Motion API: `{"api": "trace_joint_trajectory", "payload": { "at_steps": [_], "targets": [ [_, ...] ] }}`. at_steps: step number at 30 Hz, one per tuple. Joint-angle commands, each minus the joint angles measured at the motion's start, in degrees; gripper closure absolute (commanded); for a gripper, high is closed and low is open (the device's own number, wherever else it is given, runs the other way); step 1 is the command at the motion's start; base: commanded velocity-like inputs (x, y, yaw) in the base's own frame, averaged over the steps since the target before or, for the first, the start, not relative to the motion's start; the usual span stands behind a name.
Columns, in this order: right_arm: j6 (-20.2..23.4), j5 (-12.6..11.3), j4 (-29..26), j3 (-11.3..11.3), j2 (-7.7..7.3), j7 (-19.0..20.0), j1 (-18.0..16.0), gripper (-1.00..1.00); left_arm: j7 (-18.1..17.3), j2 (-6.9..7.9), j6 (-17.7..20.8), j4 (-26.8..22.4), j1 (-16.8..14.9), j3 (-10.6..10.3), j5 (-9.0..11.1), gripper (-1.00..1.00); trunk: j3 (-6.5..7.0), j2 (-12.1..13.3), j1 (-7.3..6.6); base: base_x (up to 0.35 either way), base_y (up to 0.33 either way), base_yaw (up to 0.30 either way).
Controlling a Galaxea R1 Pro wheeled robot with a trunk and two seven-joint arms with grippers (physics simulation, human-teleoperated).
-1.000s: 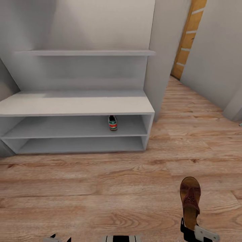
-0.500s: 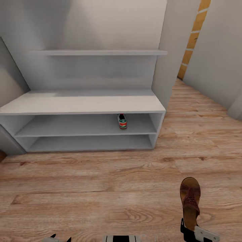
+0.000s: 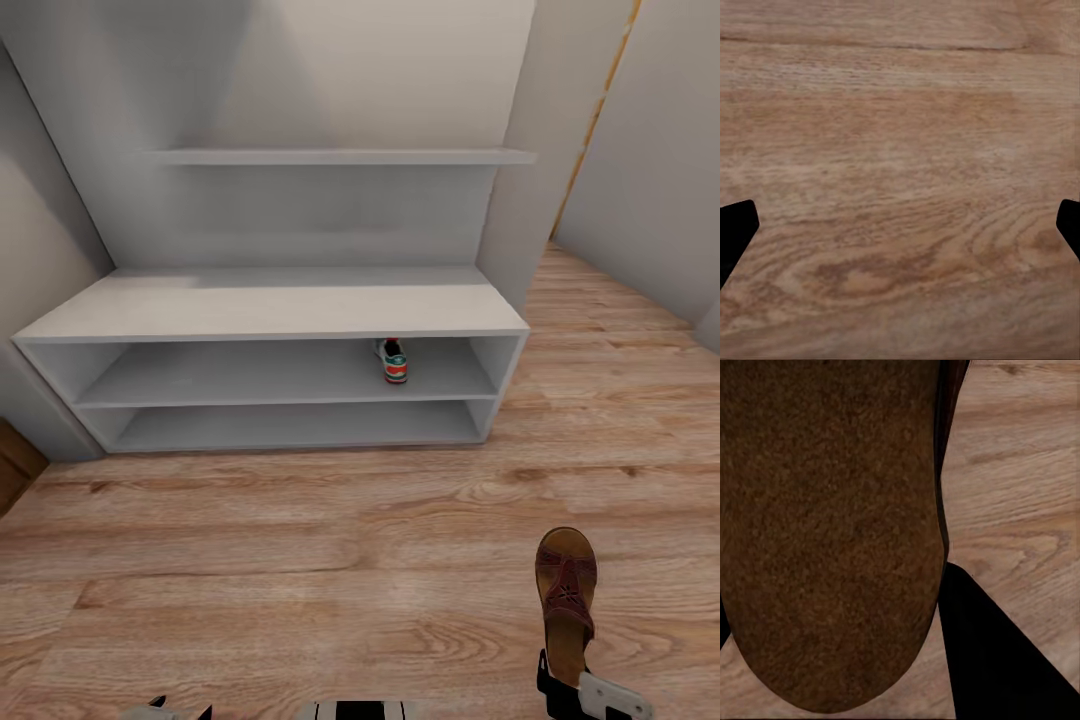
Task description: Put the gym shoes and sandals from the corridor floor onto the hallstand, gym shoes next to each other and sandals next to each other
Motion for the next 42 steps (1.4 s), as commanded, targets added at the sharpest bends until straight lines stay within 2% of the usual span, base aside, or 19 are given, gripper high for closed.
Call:
{"api": "trace_joint_trajectory", "payload": {
  "at_steps": [1, 34, 42],
  "targets": [
    [-0.08, 0.31, -0.03, -0.17, 0.06, -0.13, -0.02, 1.00, -0.40, -0.01, -0.04, 0.11, -0.05, 0.10, 0.29, -1.00, -0.04, -0.02, -0.01, 0.000, 0.306, 0.000],
    [-0.15, 0.31, -0.28, -0.17, 0.11, -0.13, -0.02, 1.00, -0.38, -0.10, -0.04, 0.19, -0.02, 0.01, 0.23, -1.00, -0.04, -0.02, -0.01, 0.000, 0.306, 0.000],
    [-0.17, 0.25, -0.62, -0.17, 0.14, -0.22, -0.02, 1.00, -0.46, -0.10, -0.04, 0.13, -0.07, 0.01, 0.29, -1.00, -0.04, -0.02, -0.01, 0.000, 0.306, 0.200]
  ]
}}
